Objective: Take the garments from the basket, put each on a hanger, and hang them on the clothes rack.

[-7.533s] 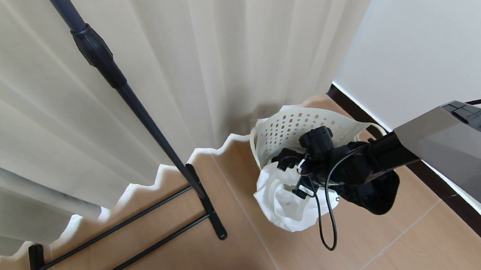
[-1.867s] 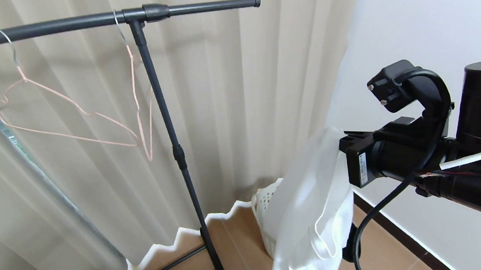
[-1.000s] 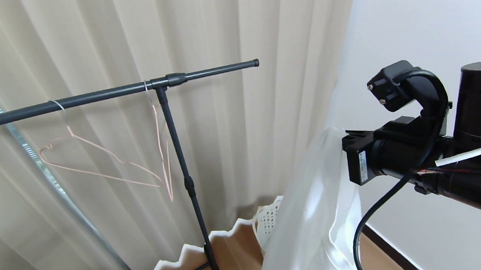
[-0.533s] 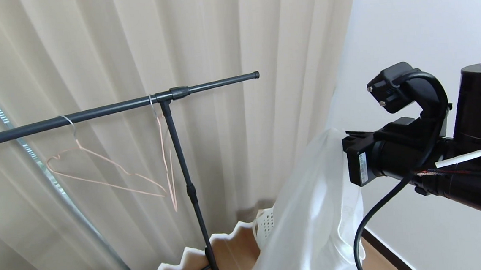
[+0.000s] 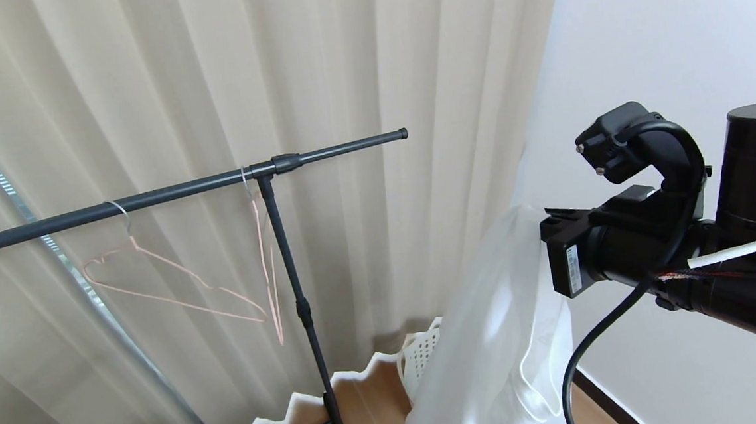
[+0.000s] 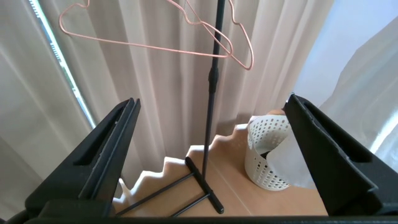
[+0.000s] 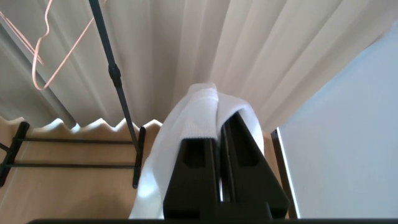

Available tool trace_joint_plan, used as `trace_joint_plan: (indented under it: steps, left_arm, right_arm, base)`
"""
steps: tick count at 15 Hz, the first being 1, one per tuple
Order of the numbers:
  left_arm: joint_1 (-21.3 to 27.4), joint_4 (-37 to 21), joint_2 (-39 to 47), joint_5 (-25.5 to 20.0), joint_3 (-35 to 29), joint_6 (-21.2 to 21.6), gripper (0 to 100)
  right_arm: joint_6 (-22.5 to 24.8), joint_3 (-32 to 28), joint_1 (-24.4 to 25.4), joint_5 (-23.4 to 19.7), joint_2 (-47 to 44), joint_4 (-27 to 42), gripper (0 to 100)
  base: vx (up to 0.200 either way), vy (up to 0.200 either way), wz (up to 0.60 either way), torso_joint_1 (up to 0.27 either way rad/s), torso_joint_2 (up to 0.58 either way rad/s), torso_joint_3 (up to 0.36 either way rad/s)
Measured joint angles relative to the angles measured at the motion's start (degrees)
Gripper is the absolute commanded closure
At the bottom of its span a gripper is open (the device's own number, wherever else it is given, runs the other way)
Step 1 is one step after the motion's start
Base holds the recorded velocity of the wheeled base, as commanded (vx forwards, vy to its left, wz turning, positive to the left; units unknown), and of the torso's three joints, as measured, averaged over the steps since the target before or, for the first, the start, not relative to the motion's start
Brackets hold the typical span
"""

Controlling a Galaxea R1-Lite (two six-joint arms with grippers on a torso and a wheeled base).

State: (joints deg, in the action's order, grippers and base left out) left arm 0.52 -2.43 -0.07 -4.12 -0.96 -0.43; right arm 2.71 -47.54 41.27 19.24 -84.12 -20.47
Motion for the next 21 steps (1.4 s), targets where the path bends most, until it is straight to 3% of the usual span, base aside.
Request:
trace_joint_plan:
  steps: [3, 15, 21]
  left_arm:
    - [0.00, 0.00, 0.00, -0.01, 0.00, 0.05, 0]
    - [0.00, 0.07, 0.00, 0.00, 0.00, 0.10, 0]
    - [-0.01, 0.07, 0.00, -0.01, 0.00, 0.11, 0]
  right_arm:
    - [-0.04, 0.02, 0.00, 0.00, 0.00, 0.02, 100]
    - [0.00, 0.57, 0.00, 0.00, -0.15, -0.05, 100]
    - [1.63, 0.88, -0.04, 0.17, -0.12, -0.05, 100]
  base:
    - [0.000, 0.000, 0.00, 0.000, 0.00, 0.000]
    - [0.000, 0.000, 0.60, 0.004, 0.00, 0.002]
    - [0.000, 0.000, 0.00, 0.000, 0.00, 0.000]
